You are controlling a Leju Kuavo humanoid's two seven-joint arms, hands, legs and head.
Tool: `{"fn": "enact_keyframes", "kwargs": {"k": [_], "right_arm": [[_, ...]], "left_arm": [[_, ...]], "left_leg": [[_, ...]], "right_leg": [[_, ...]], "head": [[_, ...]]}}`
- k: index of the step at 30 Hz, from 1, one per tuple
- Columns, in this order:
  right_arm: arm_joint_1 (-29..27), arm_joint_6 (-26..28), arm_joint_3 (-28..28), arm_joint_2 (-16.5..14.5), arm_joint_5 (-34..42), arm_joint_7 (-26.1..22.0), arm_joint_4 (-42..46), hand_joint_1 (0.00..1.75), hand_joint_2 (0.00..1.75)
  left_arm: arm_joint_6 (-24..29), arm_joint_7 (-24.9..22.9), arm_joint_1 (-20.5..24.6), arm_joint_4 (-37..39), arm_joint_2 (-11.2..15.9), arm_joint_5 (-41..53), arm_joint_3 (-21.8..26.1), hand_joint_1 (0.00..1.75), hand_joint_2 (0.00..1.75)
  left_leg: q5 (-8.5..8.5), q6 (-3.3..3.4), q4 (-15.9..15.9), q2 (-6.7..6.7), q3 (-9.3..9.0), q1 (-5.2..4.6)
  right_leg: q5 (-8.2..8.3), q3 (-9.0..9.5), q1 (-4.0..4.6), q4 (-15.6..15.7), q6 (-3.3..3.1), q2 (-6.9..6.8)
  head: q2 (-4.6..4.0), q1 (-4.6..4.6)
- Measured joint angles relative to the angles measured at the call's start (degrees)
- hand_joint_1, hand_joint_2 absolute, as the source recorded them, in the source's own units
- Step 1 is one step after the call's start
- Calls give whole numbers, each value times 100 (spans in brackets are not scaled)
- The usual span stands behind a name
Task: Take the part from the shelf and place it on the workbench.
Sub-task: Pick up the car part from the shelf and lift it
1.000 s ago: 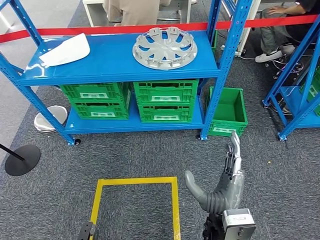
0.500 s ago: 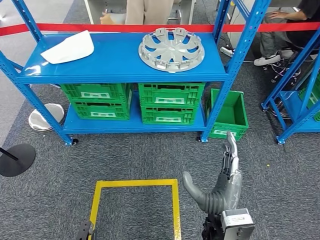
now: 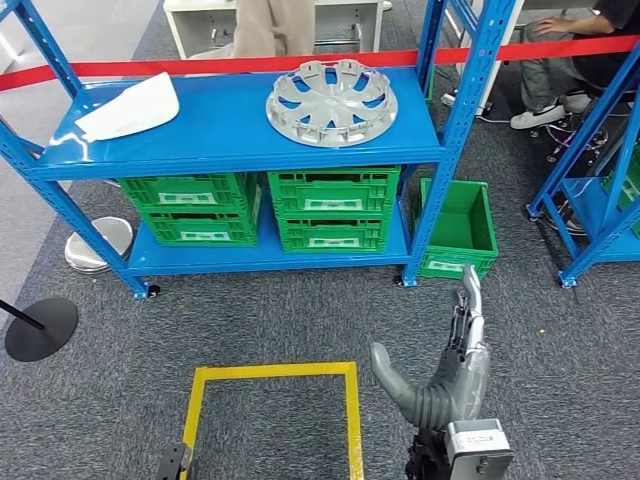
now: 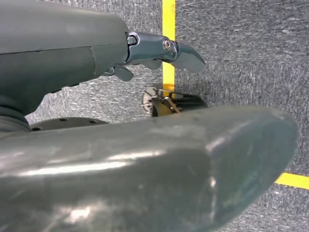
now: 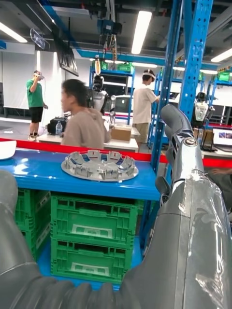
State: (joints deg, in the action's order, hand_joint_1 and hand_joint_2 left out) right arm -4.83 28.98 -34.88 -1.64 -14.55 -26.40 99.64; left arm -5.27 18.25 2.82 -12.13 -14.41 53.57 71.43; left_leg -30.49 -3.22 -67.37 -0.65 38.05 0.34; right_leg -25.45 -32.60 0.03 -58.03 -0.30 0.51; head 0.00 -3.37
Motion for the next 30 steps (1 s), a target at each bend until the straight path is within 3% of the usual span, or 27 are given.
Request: {"fn": "enact_keyframes", "kwargs": {"k": [1, 2, 3, 6, 8, 12, 14, 16, 17, 18, 19, 21, 22, 24, 26, 28, 30], "right_arm": [[-9, -1, 1, 0, 1, 0, -1, 0, 175], [-16, -1, 1, 0, 2, 0, -1, 0, 175], [-22, -1, 2, 0, 3, 0, -2, 0, 175], [-26, -1, 2, 0, 3, 0, 1, 0, 175], [-26, -1, 2, 0, 3, -2, 2, 0, 175], [-30, 1, 2, 0, 4, -7, 2, 0, 175], [-29, 2, 2, 0, 5, -7, 2, 0, 175], [-35, 2, 2, 0, 5, -7, 1, 0, 175], [-39, 2, 2, 0, 5, -8, 1, 0, 175], [-42, 2, 2, 0, 3, -10, 1, 0, 175], [-42, 2, 2, 0, -1, -14, 1, 0, 175], [-36, 2, 2, 0, -10, -22, 1, 0, 175], [-32, 2, 2, 0, -15, -24, 1, 0, 175], [-30, -1, 2, 0, -27, -26, -1, 0, 175], [-33, -4, 2, 0, -46, -26, -1, 0, 87], [-28, 6, 2, 0, -91, -28, 0, 0, 0], [-27, 58, 3, 0, -149, -31, -4, 0, 0]], "left_arm": [[-3, 0, -5, 0, 1, 0, 0, 0, 0], [-6, 0, -10, 0, 2, 0, 0, 0, 0], [-8, 0, -13, 0, 3, 0, 0, 0, 0], [-9, 0, -7, 0, -1, 0, 0, 0, 0], [-10, 1, 6, 0, -10, 0, 0, 0, 0], [-10, 5, 2, 0, -13, -1, 1, 0, 0], [-10, 6, 4, 0, -10, -2, 2, 0, 0], [-11, 6, 0, 0, -8, -10, 2, 0, 0], [-12, 5, -2, 0, -8, -16, 3, 0, 0], [-12, 5, -4, 0, -8, -22, 3, 0, 0], [-11, 4, -4, 0, -8, -26, 4, 0, 0], [-10, 2, -3, 0, -8, -25, 4, 0, 0], [-10, 1, -3, 0, -7, -23, 4, 0, 0], [-9, 0, -3, 0, -3, -21, 4, 0, 0], [3, 0, 2, 0, -1, -19, 4, 0, 0], [24, -1, 9, 0, -1, -18, 3, 0, 0], [44, -7, 7, 0, 0, -17, 3, 0, 0]], "left_leg": [[-115, -16, -333, 0, 171, 5], [-128, -28, -511, 0, 270, 8], [-25, -36, -470, 1, 261, 13], [525, -65, 544, 3, -243, 44], [629, -6, 999, -19, -469, 59], [603, 190, 1064, -31, -489, 52], [604, 249, 1069, -23, -496, 52], [596, 273, 1068, -16, -498, 36], [592, 278, 1067, -13, -503, 28], [588, 281, 1066, -12, -512, 22], [583, 280, 1066, -14, -526, 19], [565, 257, 1062, -20, -559, 9], [556, 234, 1057, -22, -567, 0], [557, 173, 1062, -22, -569, -7], [560, 108, 1073, -20, -569, 7], [407, 45, 872, -11, -477, 13], [59, -1, 246, -4, -178, 16]], "right_leg": [[-1, -1, -2, 0, -1, -1], [-4, 1, -5, -1, 0, 1], [-7, 7, -11, -1, 5, 5], [-45, 41, -21, -22, 65, 24], [-74, 32, 7, -45, 124, 36], [-178, -24, -7, -141, 218, 27], [-498, -263, -12, -685, 256, 6], [-841, -652, -12, -1476, 268, 2], [-885, -772, -11, -1698, 265, 2], [-807, -784, -11, -1692, 254, 2], [-639, -689, -10, -1472, 238, 2], [-240, -300, -3, -661, 197, 0], [-122, -147, 2, -348, 180, 0], [-64, -34, 22, -101, 149, 9], [-31, -38, 23, -78, 95, 17], [-1, -28, -1, -42, 38, 10], [8, -26, -13, -31, 9, 0]], "head": [[0, 0], [0, -1], [0, -1], [0, -19], [1, -31], [1, 6], [0, 31], [0, 49], [0, 50], [0, 51], [0, 50], [0, 56], [0, 59], [0, 58], [0, 58], [0, 46], [0, 28]]}}
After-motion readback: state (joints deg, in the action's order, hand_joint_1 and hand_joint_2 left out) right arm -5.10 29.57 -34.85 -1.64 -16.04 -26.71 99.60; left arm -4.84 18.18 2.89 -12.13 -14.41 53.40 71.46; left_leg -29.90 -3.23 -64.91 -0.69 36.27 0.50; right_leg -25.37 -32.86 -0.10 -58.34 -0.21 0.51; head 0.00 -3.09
